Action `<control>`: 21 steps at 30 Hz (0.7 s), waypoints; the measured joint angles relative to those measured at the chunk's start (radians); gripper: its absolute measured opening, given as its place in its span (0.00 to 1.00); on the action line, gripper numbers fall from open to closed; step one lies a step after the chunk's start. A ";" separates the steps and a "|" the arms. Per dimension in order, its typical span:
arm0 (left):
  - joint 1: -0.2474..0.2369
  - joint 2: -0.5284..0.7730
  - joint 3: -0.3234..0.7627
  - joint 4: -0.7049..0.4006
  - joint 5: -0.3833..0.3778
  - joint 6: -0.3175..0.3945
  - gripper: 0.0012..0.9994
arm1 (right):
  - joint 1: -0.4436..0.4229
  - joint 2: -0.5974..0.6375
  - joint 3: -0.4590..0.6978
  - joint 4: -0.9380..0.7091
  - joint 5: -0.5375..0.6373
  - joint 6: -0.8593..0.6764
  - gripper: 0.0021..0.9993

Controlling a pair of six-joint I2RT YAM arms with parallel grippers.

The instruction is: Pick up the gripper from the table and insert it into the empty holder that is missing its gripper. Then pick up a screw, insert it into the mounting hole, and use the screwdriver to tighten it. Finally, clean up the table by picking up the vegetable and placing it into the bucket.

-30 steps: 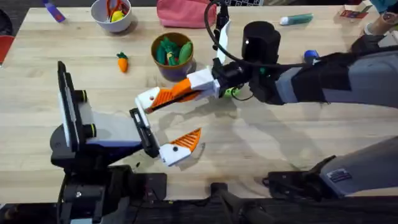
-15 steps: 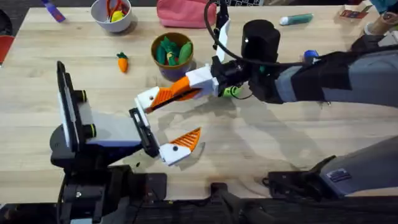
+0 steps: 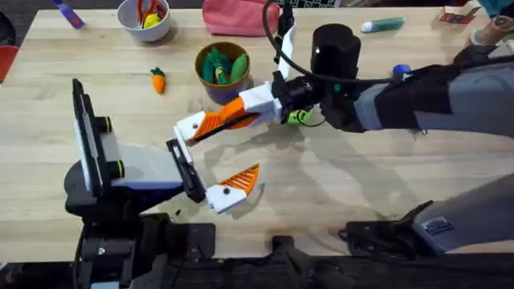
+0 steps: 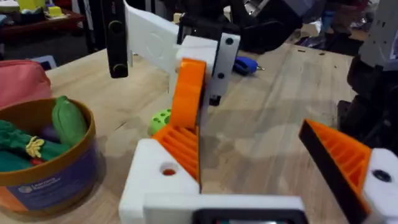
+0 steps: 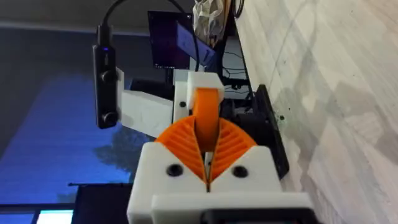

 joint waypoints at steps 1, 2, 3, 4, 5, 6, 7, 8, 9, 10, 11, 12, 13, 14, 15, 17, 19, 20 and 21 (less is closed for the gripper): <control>0.000 0.000 0.000 0.000 0.000 0.000 0.99 | 0.000 0.000 0.000 0.000 0.000 0.000 0.01; 0.000 0.000 0.000 0.000 0.000 0.000 0.99 | 0.000 0.000 0.000 0.000 0.000 0.000 0.01; 0.000 0.000 0.000 0.000 0.000 0.000 0.99 | 0.000 0.000 0.000 0.000 0.000 0.000 0.01; 0.000 0.000 0.000 0.000 0.000 0.000 0.99 | 0.000 0.000 0.000 0.000 0.000 0.000 0.01; 0.000 0.000 0.000 0.000 0.000 0.000 0.99 | 0.000 0.000 0.000 0.000 0.000 0.000 0.01; 0.000 0.000 0.000 0.000 0.000 0.000 0.99 | 0.000 0.000 0.000 0.000 0.000 0.000 0.01; 0.000 0.000 0.000 0.000 0.000 0.000 0.99 | 0.000 0.000 0.000 0.000 0.000 0.000 0.01; 0.000 0.000 0.000 0.000 0.000 0.000 0.99 | 0.000 0.000 0.000 0.000 0.000 0.000 0.01; 0.000 0.000 0.000 0.000 0.000 0.000 0.99 | 0.000 0.000 0.000 0.000 0.000 0.000 0.01; 0.000 0.000 0.000 0.000 0.000 0.000 0.99 | 0.000 0.000 0.000 0.000 0.001 0.000 0.01; 0.000 0.000 0.000 0.000 0.000 0.000 0.99 | 0.000 0.000 0.000 0.000 0.001 0.000 0.01; 0.000 0.000 0.000 0.000 -0.001 0.000 0.99 | 0.000 0.000 0.000 -0.001 0.001 0.005 0.06; 0.000 0.000 0.000 0.000 0.000 -0.001 0.99 | 0.000 0.000 0.000 0.000 0.003 0.006 0.15; 0.000 0.000 0.000 -0.001 0.005 -0.002 0.99 | 0.000 0.000 0.001 0.003 0.008 0.007 0.29; 0.000 0.000 0.000 -0.001 0.007 -0.002 0.99 | 0.000 0.000 0.005 0.005 0.009 0.007 0.44; -0.002 0.000 0.000 -0.002 0.008 -0.002 0.99 | 0.000 0.000 0.013 0.009 0.016 0.007 0.72; -0.002 0.000 0.000 -0.002 0.008 -0.002 0.99 | 0.000 0.000 0.016 0.011 0.020 0.006 0.91; -0.002 0.000 0.000 -0.002 0.008 -0.002 0.99 | 0.000 0.000 0.017 0.011 0.022 0.007 0.92; -0.002 0.000 0.000 -0.002 0.008 -0.002 0.99 | 0.000 0.000 0.017 0.010 0.024 0.007 0.93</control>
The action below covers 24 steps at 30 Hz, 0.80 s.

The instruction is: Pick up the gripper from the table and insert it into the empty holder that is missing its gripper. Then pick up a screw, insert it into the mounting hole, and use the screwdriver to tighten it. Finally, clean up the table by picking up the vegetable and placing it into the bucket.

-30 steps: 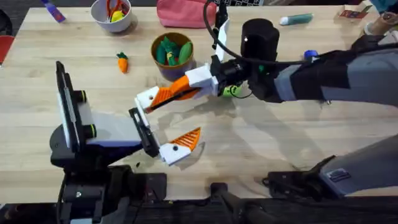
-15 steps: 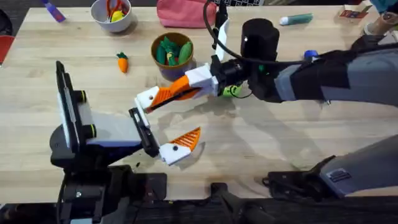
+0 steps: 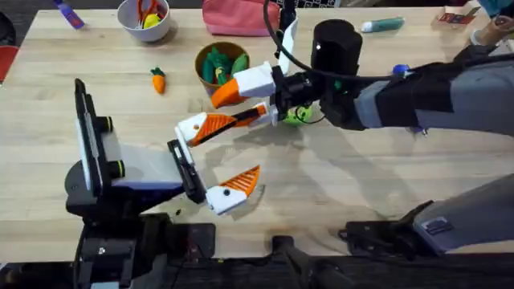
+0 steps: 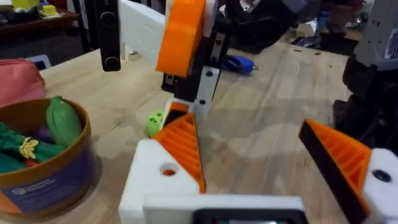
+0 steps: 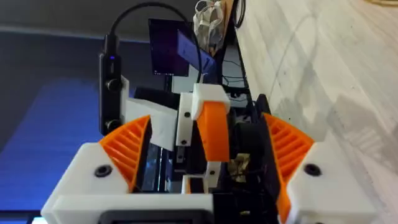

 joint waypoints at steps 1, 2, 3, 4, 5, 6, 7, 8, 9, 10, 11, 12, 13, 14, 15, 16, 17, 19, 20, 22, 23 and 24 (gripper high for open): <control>0.000 0.000 0.000 0.000 0.000 0.000 0.99 | 0.000 0.000 0.000 0.000 0.000 0.000 0.93; 0.000 0.000 0.000 0.000 0.000 0.000 0.99 | 0.000 0.000 0.000 0.000 0.000 0.000 0.93; 0.000 0.000 0.000 0.000 0.000 0.000 0.99 | 0.000 0.000 0.000 0.000 0.000 0.000 0.93; 0.000 0.000 0.000 0.000 0.000 0.000 0.99 | 0.000 0.000 0.000 0.000 0.000 0.000 0.93; 0.000 0.000 0.000 0.000 0.000 0.000 0.99 | 0.000 0.000 0.000 0.000 0.000 0.000 0.93; 0.000 0.000 0.000 0.000 0.000 0.000 0.99 | 0.000 0.000 0.000 0.000 0.000 0.000 0.93; 0.000 0.000 0.000 0.000 0.000 0.000 0.99 | 0.000 0.000 0.000 0.000 0.000 0.000 0.94; 0.000 0.000 0.000 0.000 0.000 0.000 0.99 | 0.000 0.000 0.000 0.000 0.000 0.000 0.94; 0.000 0.000 0.000 0.000 0.000 0.000 0.99 | 0.000 0.000 0.000 0.000 0.000 0.000 0.94; 0.000 0.000 0.000 0.000 0.000 0.000 0.99 | 0.000 0.000 0.000 0.000 0.000 0.000 0.94; 0.000 0.000 0.000 0.000 0.000 0.000 0.99 | 0.000 0.000 0.000 0.000 0.000 0.000 0.94; 0.000 0.000 0.000 0.000 0.000 -0.001 0.99 | 0.000 0.000 0.000 0.000 0.000 0.000 0.94; 0.000 0.000 0.000 0.000 0.000 -0.001 0.99 | 0.000 0.000 0.000 0.000 0.000 0.000 0.94; 0.000 0.000 0.000 0.000 0.000 -0.002 0.99 | 0.000 0.000 0.000 0.000 0.000 0.000 0.94; 0.000 0.000 0.000 0.000 0.000 -0.002 0.99 | 0.000 0.000 0.000 0.000 0.000 0.000 0.94; 0.000 0.000 0.000 0.000 0.000 -0.002 0.99 | 0.000 0.000 0.000 0.000 0.000 0.000 0.94; 0.000 0.000 0.000 0.000 0.000 -0.002 0.99 | 0.000 0.000 0.000 0.000 0.000 0.000 0.94; 0.000 0.000 0.000 0.000 0.000 -0.002 0.99 | 0.000 0.000 0.000 0.000 0.000 -0.002 0.94; 0.000 0.000 0.000 0.000 0.000 -0.002 0.99 | 0.000 0.000 0.000 -0.001 0.000 -0.008 0.94; 0.000 0.000 0.000 0.000 0.000 -0.002 0.99 | 0.000 0.000 0.000 -0.003 0.001 -0.023 0.94; 0.000 0.000 0.000 0.000 0.000 -0.002 0.99 | -0.002 0.000 0.000 -0.009 0.001 -0.033 0.94; 0.000 0.000 0.000 0.000 0.000 -0.002 0.99 | -0.004 -0.001 0.001 -0.023 0.001 -0.046 0.94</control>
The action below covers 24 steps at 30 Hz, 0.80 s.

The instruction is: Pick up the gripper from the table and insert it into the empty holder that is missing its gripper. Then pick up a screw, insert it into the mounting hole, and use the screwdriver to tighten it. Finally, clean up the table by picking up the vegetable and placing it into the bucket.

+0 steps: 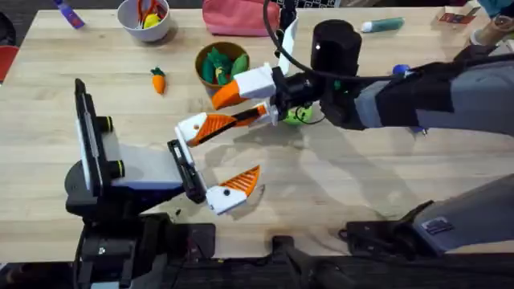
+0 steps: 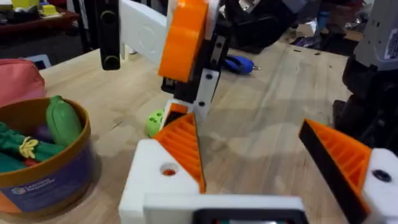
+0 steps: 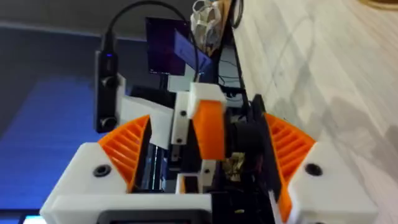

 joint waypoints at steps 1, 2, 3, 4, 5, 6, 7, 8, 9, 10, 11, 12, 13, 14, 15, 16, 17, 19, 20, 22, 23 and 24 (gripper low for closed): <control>0.000 0.000 0.000 0.000 0.000 0.000 0.99 | -0.004 -0.001 0.001 -0.029 0.000 -0.018 0.94; 0.000 0.000 0.000 0.000 0.000 0.000 0.99 | -0.010 -0.006 0.001 -0.075 0.003 -0.040 0.94; 0.000 0.000 0.000 0.000 0.000 0.000 0.99 | -0.018 -0.015 0.002 -0.134 0.008 -0.066 0.94; 0.000 0.000 0.000 0.000 0.000 0.000 0.99 | -0.030 -0.029 0.002 -0.206 0.018 -0.099 0.94; 0.000 0.000 0.000 0.000 0.000 0.000 0.99 | -0.043 -0.050 0.002 -0.289 0.031 -0.138 0.94; 0.000 0.000 0.000 0.000 0.000 0.000 0.99 | -0.057 -0.077 0.002 -0.377 0.048 -0.178 0.94; 0.000 0.000 0.000 0.000 0.000 0.000 0.99 | -0.070 -0.102 0.003 -0.459 0.065 -0.217 0.94; 0.000 0.000 0.000 0.000 0.000 0.000 0.99 | -0.083 -0.132 0.004 -0.537 0.085 -0.259 0.94; 0.000 0.000 0.000 0.000 0.000 0.000 0.99 | -0.098 -0.167 0.004 -0.614 0.107 -0.301 0.94; 0.000 0.000 0.000 0.000 0.000 0.000 0.99 | -0.113 -0.201 0.006 -0.691 0.130 -0.346 0.94; 0.000 0.000 0.000 0.000 0.000 0.000 0.99 | -0.126 -0.234 0.008 -0.756 0.151 -0.384 0.94; 0.000 0.000 0.000 0.000 0.000 0.000 0.99 | -0.139 -0.269 0.015 -0.832 0.178 -0.429 0.94; 0.000 0.000 0.000 0.000 0.000 0.000 0.99 | -0.150 -0.299 0.026 -0.909 0.205 -0.470 0.94; 0.000 0.000 0.000 0.000 0.000 0.000 0.99 | -0.160 -0.325 0.038 -0.975 0.232 -0.505 0.94; 0.000 0.000 0.000 0.000 0.000 0.000 0.99 | -0.170 -0.354 0.065 -1.078 0.273 -0.555 0.94; 0.000 0.000 0.000 0.000 0.000 0.000 0.99 | -0.177 -0.374 0.088 -1.158 0.308 -0.592 0.94; 0.000 0.000 0.000 0.000 0.000 0.000 0.99 | -0.183 -0.390 0.117 -1.241 0.346 -0.633 0.94; 0.000 0.000 0.000 0.000 0.000 0.000 0.99 | -0.191 -0.409 0.202 -1.445 0.446 -0.723 0.94; 0.000 0.000 0.000 0.000 0.000 0.000 0.99 | -0.192 -0.411 0.242 -1.524 0.492 -0.760 0.94; 0.000 0.000 0.000 0.000 0.000 0.000 0.99 | -0.190 -0.408 0.343 -1.683 0.608 -0.845 0.94; 0.000 0.000 0.000 0.000 0.000 0.000 0.99 | -0.187 -0.403 0.386 -1.742 0.657 -0.874 0.94; 0.000 0.000 0.000 0.000 0.000 0.000 0.99 | -0.182 -0.398 0.432 -1.795 0.714 -0.906 0.94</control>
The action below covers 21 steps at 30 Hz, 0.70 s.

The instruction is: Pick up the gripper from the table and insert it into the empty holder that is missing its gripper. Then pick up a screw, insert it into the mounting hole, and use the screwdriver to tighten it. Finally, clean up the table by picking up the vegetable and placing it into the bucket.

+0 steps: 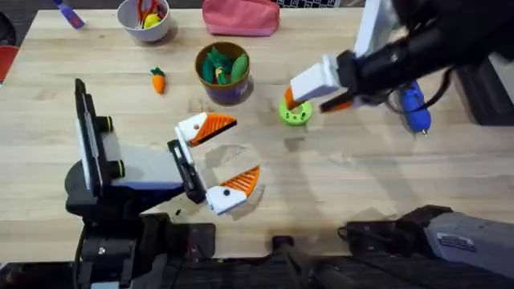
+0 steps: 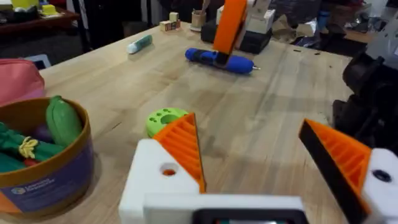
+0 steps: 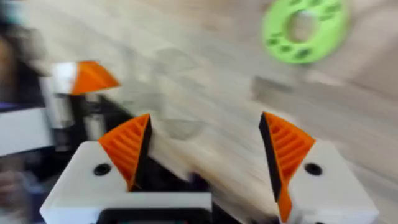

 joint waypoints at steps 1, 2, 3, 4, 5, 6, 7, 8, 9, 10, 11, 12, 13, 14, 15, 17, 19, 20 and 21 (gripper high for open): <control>0.000 0.000 0.000 0.000 0.000 0.000 0.99 | 0.009 0.010 0.049 -0.056 0.062 -0.030 0.94; 0.000 0.000 0.000 0.000 0.000 0.000 0.99 | 0.020 0.020 0.088 -0.096 0.115 -0.055 0.94; 0.000 0.000 0.000 0.000 0.000 0.000 0.99 | 0.035 0.034 0.128 -0.136 0.172 -0.078 0.93; 0.000 0.000 0.000 0.000 0.000 0.000 0.99 | 0.051 0.049 0.161 -0.170 0.222 -0.096 0.93; 0.000 0.000 0.000 0.000 0.000 0.000 0.99 | 0.072 0.068 0.192 -0.197 0.280 -0.113 0.92; 0.000 0.000 0.000 0.000 0.000 0.000 0.99 | 0.093 0.087 0.215 -0.216 0.331 -0.125 0.91; 0.000 0.000 0.000 0.000 0.000 0.000 0.99 | 0.114 0.107 0.231 -0.224 0.375 -0.135 0.91; 0.000 0.000 0.000 0.000 0.000 0.000 0.99 | 0.132 0.125 0.239 -0.225 0.411 -0.144 0.91; 0.000 0.000 0.000 0.000 0.000 0.000 0.99 | 0.151 0.145 0.243 -0.224 0.446 -0.151 0.90; 0.000 0.000 0.000 0.000 0.000 0.000 0.99 | 0.166 0.164 0.244 -0.225 0.472 -0.156 0.88; 0.000 0.000 0.000 0.000 0.000 0.000 0.99 | 0.179 0.184 0.244 -0.226 0.494 -0.161 0.87; 0.000 0.000 0.000 0.000 0.000 0.000 0.99 | 0.187 0.201 0.244 -0.226 0.509 -0.163 0.86; 0.000 0.000 0.000 0.000 0.000 0.000 0.99 | 0.193 0.219 0.244 -0.224 0.523 -0.164 0.86; 0.000 0.000 0.000 0.000 0.000 0.000 0.99 | 0.195 0.233 0.244 -0.219 0.533 -0.161 0.86; 0.000 0.000 0.000 0.000 0.000 0.000 0.99 | 0.195 0.245 0.244 -0.211 0.542 -0.157 0.85; 0.000 0.000 0.000 0.000 0.000 0.000 0.99 | 0.195 0.258 0.244 -0.191 0.556 -0.145 0.85; 0.000 0.000 0.000 0.000 0.000 0.000 0.99 | 0.195 0.260 0.243 -0.163 0.565 -0.133 0.85; 0.000 0.000 0.000 0.000 0.000 0.000 0.99 | 0.195 0.259 0.242 -0.149 0.568 -0.126 0.84; 0.000 0.000 0.000 0.000 0.000 0.000 0.99 | 0.195 0.258 0.239 -0.137 0.569 -0.122 0.83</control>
